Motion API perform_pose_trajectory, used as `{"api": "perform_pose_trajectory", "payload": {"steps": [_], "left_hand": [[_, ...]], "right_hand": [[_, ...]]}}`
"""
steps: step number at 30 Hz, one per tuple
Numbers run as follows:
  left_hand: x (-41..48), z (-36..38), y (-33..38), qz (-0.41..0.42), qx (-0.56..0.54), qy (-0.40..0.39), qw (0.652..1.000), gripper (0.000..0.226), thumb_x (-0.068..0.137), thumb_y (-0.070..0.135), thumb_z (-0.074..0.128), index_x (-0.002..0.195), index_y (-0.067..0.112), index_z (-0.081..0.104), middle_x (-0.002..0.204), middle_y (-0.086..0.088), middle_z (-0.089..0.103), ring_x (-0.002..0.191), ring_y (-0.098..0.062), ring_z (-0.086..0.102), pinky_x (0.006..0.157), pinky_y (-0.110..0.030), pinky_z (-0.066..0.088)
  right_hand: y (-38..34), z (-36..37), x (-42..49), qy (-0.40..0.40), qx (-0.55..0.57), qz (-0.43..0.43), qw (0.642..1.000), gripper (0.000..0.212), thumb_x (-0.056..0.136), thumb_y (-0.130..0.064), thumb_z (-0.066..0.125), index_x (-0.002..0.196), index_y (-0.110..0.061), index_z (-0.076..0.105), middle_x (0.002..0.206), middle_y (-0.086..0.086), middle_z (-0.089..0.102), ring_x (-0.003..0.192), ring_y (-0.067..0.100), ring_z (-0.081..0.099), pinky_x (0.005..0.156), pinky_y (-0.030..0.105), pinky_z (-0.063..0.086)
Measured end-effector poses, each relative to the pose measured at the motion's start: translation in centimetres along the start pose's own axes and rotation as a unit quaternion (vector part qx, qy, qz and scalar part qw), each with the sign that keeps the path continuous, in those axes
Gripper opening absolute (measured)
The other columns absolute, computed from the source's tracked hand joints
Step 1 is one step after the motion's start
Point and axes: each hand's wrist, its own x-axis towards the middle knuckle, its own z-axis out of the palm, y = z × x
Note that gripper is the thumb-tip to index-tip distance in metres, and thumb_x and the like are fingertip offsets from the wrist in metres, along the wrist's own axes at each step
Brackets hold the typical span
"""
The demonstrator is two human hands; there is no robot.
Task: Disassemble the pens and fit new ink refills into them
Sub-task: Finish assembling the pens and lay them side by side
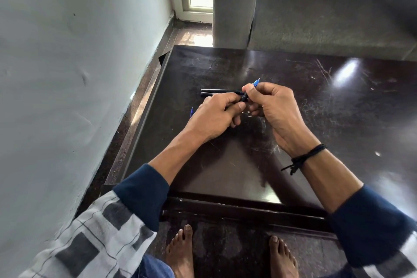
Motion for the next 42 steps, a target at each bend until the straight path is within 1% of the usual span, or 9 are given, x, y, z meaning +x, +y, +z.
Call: {"api": "perform_pose_trajectory", "payload": {"steps": [3,7,13,23,27,30,34,38,42], "left_hand": [[0.0,-0.1,-0.1,0.003,0.005,-0.001,1.000,0.016,0.101,0.024,0.056,0.093,0.021,0.069,0.063,0.006,0.067,0.057,-0.007,0.063,0.064,-0.025,0.050],[0.0,-0.1,0.1,-0.001,0.018,-0.009,1.000,0.023,0.102,0.023,0.054,0.083,0.027,0.064,0.062,0.007,0.066,0.055,-0.007,0.061,0.064,-0.025,0.048],[-0.1,-0.4,0.4,-0.011,0.011,0.004,1.000,0.023,0.104,0.024,0.052,0.087,0.024,0.068,0.060,0.009,0.063,0.056,-0.005,0.057,0.064,-0.025,0.050],[-0.3,-0.6,0.7,-0.025,0.028,0.009,0.999,0.029,0.103,0.024,0.051,0.083,0.011,0.066,0.059,0.007,0.058,0.057,-0.009,0.053,0.071,-0.042,0.052],[-0.1,-0.8,0.4,-0.027,0.007,0.012,1.000,0.025,0.103,0.025,0.052,0.094,0.017,0.073,0.058,0.008,0.055,0.058,-0.012,0.052,0.067,-0.041,0.053],[0.0,-0.8,0.3,-0.029,-0.004,0.014,0.999,0.022,0.102,0.026,0.054,0.097,0.024,0.076,0.056,0.011,0.054,0.057,-0.009,0.050,0.061,-0.034,0.049],[0.0,-0.7,0.2,-0.030,0.010,0.018,0.999,0.019,0.100,0.028,0.057,0.096,0.027,0.076,0.065,0.001,0.064,0.058,-0.008,0.054,0.061,-0.035,0.050],[0.0,-0.8,0.1,-0.029,0.014,0.026,0.999,0.018,0.100,0.028,0.057,0.100,0.028,0.074,0.059,0.011,0.058,0.058,-0.005,0.053,0.070,-0.038,0.054],[0.0,-0.7,0.1,-0.015,0.018,0.029,0.999,0.019,0.101,0.027,0.056,0.106,0.026,0.074,0.061,0.010,0.058,0.060,-0.005,0.054,0.075,-0.041,0.054]], "right_hand": [[0.1,-0.1,0.1,0.016,0.019,-0.002,1.000,0.027,0.091,-0.023,0.078,0.096,0.003,0.073,0.072,0.000,0.068,0.059,0.002,0.061,0.060,0.018,0.051],[-0.1,-0.1,0.2,0.000,0.034,0.012,0.999,0.003,0.093,-0.011,0.073,0.092,-0.010,0.076,0.078,0.001,0.071,0.064,0.005,0.063,0.064,0.018,0.053],[-0.4,-0.6,0.4,-0.010,0.071,0.026,0.997,0.014,0.090,-0.016,0.078,0.103,-0.013,0.073,0.080,-0.002,0.074,0.066,0.008,0.068,0.067,0.023,0.055],[-0.5,-1.0,0.4,-0.017,0.065,0.017,0.998,0.017,0.087,0.001,0.075,0.100,-0.010,0.074,0.091,0.015,0.069,0.077,0.017,0.072,0.075,0.026,0.056],[-0.7,-1.3,0.6,-0.020,0.082,0.037,0.996,0.021,0.086,-0.009,0.080,0.106,-0.010,0.073,0.098,0.016,0.072,0.084,0.018,0.071,0.076,0.026,0.056],[-0.7,-1.5,0.8,-0.005,0.070,0.045,0.997,0.015,0.086,-0.021,0.082,0.097,-0.012,0.075,0.083,0.002,0.074,0.071,0.010,0.068,0.066,0.019,0.055],[-0.5,-1.5,0.7,-0.003,0.030,0.025,0.999,0.008,0.086,-0.006,0.080,0.090,-0.012,0.076,0.067,-0.006,0.070,0.069,0.010,0.069,0.066,0.019,0.055],[-0.8,-1.6,0.6,-0.023,0.038,0.015,0.999,0.021,0.084,0.004,0.076,0.096,-0.013,0.076,0.084,0.002,0.074,0.080,0.012,0.070,0.076,0.023,0.056],[-0.8,-1.4,0.4,-0.016,0.044,0.022,0.999,0.014,0.086,-0.014,0.082,0.098,-0.013,0.076,0.088,0.005,0.070,0.077,0.011,0.069,0.073,0.022,0.056]]}}
